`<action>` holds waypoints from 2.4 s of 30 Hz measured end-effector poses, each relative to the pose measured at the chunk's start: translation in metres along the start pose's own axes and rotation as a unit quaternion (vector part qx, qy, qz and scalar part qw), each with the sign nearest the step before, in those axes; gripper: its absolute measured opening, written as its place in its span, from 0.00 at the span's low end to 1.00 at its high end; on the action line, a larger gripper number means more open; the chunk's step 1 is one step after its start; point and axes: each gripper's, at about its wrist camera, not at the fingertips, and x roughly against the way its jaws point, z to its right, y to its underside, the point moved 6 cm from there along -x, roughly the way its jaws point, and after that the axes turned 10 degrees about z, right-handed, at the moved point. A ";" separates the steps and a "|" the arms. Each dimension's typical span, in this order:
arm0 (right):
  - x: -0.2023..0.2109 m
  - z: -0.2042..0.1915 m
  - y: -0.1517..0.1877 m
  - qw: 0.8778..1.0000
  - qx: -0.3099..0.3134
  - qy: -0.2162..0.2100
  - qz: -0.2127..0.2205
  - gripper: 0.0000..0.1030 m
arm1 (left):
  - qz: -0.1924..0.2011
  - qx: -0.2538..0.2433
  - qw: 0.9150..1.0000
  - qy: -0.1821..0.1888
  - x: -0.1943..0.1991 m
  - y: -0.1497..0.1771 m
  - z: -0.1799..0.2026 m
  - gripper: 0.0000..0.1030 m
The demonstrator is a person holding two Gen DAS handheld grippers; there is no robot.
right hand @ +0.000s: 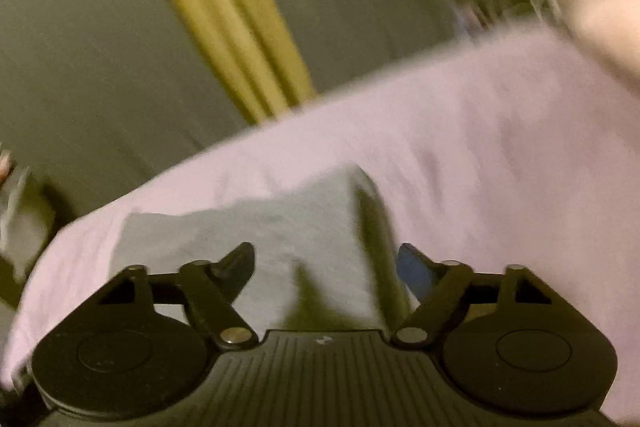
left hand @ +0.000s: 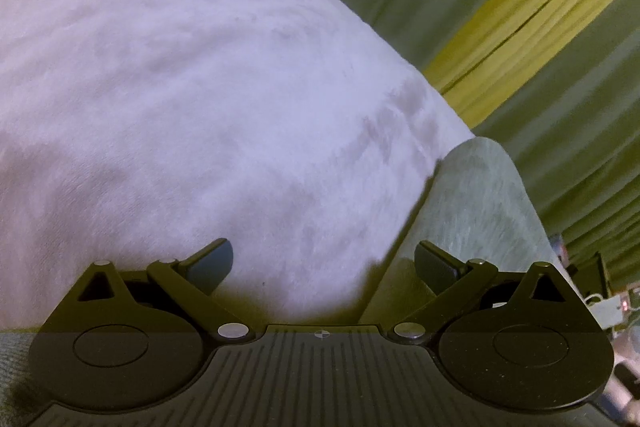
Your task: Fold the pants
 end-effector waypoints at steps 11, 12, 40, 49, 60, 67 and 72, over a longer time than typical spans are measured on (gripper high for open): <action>0.002 -0.030 0.091 0.981 0.184 -0.050 -0.032 0.36 | -0.001 -0.030 1.000 -0.005 0.002 0.002 0.006 0.98; 0.002 -0.031 0.090 0.980 0.190 -0.049 -0.037 0.37 | 0.000 -0.037 0.999 -0.008 0.002 0.003 0.008 0.98; 0.041 -0.001 0.058 0.997 0.035 -0.046 -0.045 0.94 | -0.091 -0.323 0.939 0.075 0.027 0.067 0.082 0.99; 0.000 0.055 0.029 0.979 -0.147 -0.090 -0.105 0.96 | -0.127 -0.206 0.966 0.092 0.013 0.021 0.067 0.99; -0.072 0.070 0.052 0.929 -0.249 -0.167 -0.219 0.96 | -0.209 -0.156 0.949 0.179 -0.064 0.006 0.080 0.99; -0.088 0.052 0.049 0.927 -0.208 -0.197 -0.240 0.96 | -0.240 -0.216 0.914 0.246 -0.075 0.017 0.091 1.00; -0.099 0.023 0.046 0.938 -0.166 -0.184 -0.243 0.96 | -0.244 -0.183 0.911 0.278 -0.073 0.012 0.097 1.00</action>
